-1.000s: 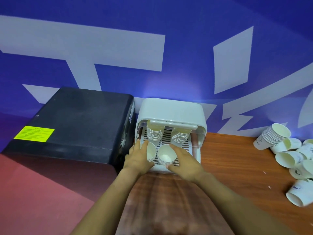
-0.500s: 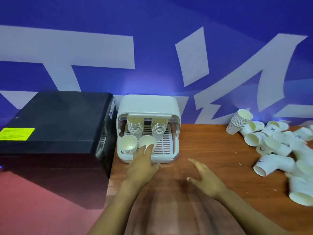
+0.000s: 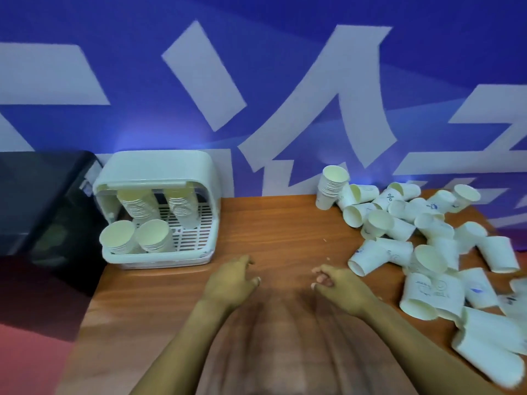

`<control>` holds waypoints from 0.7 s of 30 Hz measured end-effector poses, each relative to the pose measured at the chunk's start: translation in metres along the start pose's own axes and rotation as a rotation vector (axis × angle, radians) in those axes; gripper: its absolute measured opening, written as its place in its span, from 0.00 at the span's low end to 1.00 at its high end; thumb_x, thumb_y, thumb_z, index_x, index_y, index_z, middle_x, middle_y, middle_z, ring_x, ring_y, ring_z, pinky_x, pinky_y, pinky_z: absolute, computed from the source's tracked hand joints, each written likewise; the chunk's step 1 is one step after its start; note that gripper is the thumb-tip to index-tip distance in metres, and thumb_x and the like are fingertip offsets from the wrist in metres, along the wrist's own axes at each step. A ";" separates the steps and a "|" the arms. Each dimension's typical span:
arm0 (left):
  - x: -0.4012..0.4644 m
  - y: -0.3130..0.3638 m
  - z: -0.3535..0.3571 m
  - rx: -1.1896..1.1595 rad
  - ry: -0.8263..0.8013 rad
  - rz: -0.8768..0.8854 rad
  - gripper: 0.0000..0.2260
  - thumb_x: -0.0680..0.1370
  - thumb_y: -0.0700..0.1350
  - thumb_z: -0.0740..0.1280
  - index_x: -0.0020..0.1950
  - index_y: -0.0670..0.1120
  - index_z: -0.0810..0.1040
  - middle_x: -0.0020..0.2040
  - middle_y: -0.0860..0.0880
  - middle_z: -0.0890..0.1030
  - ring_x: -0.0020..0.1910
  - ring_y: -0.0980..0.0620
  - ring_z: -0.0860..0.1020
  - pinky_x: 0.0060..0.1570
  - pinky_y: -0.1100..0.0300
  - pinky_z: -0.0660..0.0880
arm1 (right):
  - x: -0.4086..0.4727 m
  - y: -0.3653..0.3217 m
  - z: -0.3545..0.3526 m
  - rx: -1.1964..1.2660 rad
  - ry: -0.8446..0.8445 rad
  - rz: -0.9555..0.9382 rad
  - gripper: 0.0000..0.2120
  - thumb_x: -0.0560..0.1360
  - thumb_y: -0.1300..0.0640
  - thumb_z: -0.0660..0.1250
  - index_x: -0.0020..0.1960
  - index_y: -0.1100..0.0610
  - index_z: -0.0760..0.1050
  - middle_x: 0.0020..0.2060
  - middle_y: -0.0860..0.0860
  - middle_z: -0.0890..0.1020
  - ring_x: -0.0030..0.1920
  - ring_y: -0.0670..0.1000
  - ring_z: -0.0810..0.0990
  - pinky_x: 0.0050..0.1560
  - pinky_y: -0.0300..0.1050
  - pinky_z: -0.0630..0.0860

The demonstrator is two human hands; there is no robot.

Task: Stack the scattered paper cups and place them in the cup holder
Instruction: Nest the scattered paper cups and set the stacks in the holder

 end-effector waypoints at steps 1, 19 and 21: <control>0.005 0.020 0.012 0.004 -0.022 -0.008 0.20 0.76 0.53 0.66 0.67 0.50 0.70 0.64 0.48 0.76 0.64 0.49 0.74 0.61 0.57 0.70 | -0.002 0.017 -0.013 -0.003 -0.003 0.001 0.14 0.74 0.48 0.67 0.59 0.48 0.75 0.46 0.42 0.78 0.49 0.45 0.78 0.56 0.46 0.75; 0.107 0.198 0.105 0.026 -0.073 -0.081 0.26 0.76 0.52 0.66 0.72 0.50 0.64 0.68 0.46 0.70 0.67 0.46 0.68 0.65 0.49 0.69 | 0.045 0.181 -0.161 -0.333 0.124 -0.006 0.27 0.73 0.46 0.67 0.69 0.50 0.66 0.64 0.52 0.72 0.64 0.56 0.70 0.59 0.50 0.71; 0.119 0.207 0.114 0.060 -0.098 -0.092 0.26 0.76 0.51 0.65 0.72 0.49 0.63 0.69 0.45 0.68 0.67 0.44 0.67 0.64 0.49 0.68 | 0.056 0.187 -0.161 -0.374 0.120 -0.004 0.29 0.72 0.43 0.67 0.70 0.50 0.65 0.65 0.52 0.71 0.65 0.56 0.69 0.61 0.51 0.69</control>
Point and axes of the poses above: each hand's wrist, its own x-axis towards the middle knuckle, its own z-axis out of the palm, y = z × x, the point moved 3 cm from there along x, towards the middle knuckle
